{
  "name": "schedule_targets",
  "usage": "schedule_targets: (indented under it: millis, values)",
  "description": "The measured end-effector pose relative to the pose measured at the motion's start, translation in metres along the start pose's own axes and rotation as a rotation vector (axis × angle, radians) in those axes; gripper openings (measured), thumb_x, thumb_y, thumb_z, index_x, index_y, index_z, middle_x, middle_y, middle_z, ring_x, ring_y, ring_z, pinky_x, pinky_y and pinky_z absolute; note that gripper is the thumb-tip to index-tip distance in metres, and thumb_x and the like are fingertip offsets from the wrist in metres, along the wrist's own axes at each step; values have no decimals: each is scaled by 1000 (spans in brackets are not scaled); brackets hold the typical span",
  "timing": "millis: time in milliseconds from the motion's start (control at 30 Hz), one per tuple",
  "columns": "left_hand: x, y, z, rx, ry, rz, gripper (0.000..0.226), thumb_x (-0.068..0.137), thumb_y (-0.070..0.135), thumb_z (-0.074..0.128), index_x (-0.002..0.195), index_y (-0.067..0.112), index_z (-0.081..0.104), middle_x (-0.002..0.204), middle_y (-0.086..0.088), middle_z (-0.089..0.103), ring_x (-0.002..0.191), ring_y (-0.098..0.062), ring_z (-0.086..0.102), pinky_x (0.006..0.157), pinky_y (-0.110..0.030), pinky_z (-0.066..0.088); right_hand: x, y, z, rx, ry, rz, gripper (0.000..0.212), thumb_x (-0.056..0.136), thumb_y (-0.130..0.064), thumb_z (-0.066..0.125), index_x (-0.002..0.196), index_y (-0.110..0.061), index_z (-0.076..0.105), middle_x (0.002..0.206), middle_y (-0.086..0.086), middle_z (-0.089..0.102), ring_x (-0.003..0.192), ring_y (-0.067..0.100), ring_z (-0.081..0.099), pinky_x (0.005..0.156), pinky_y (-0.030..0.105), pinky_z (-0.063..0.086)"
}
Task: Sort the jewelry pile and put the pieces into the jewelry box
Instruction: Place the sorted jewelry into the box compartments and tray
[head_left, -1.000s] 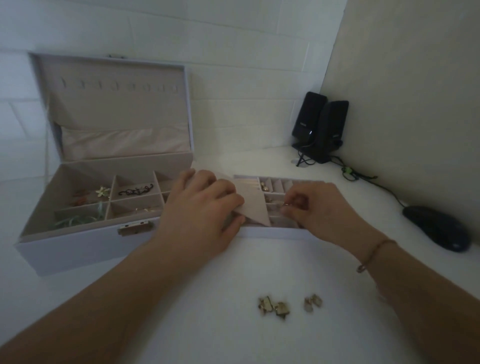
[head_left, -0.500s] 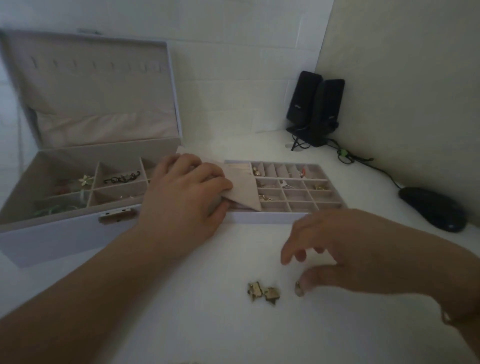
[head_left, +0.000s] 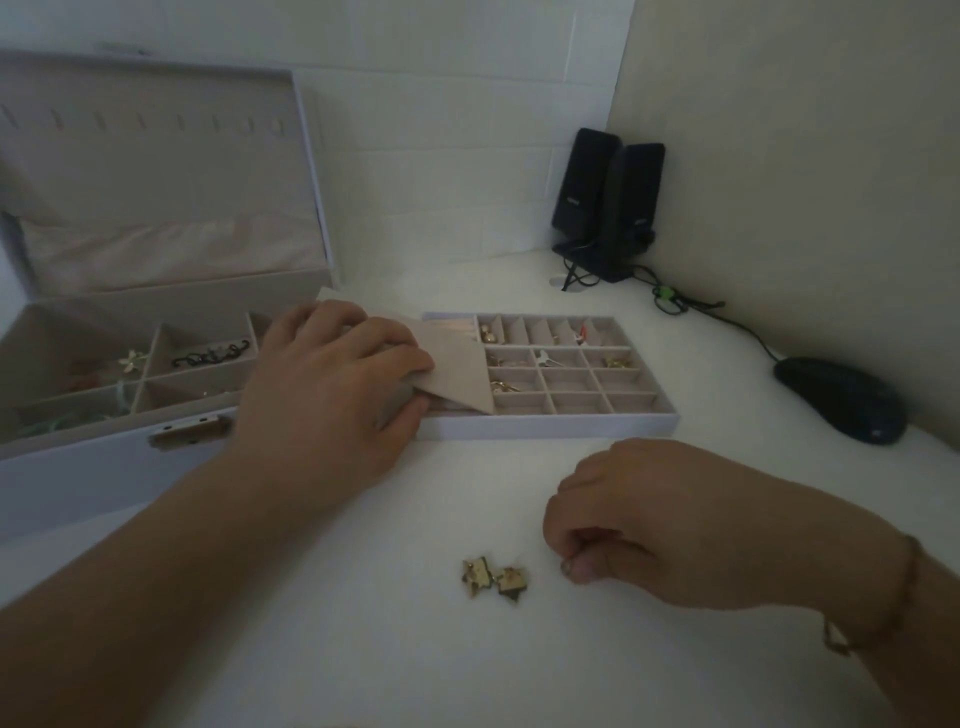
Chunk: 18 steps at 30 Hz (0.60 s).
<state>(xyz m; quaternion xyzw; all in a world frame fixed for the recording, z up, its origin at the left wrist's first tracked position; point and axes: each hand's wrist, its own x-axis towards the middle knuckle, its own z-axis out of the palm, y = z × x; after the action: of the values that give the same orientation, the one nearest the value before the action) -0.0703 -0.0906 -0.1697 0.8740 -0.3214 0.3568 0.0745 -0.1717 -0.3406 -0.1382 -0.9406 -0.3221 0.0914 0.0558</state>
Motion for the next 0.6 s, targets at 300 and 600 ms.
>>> schedule_targets:
  millis: [300,600]
  values:
    - [0,0,-3,-4,-21,0,30,80,42,60,100,25,74,106,6,71,99,-30,60,94,-45,39,39,61,-21,216,664,405,13,79,-22,72,70,-22,62,57,-10,56,55,-3,50,55,8,40]
    - [0,-2,-1,-4,-15,9,30,80,41,60,99,24,75,105,6,71,97,-31,59,93,-45,40,30,74,-25,190,558,400,9,85,-28,65,78,-23,67,67,-8,65,60,5,58,56,9,40]
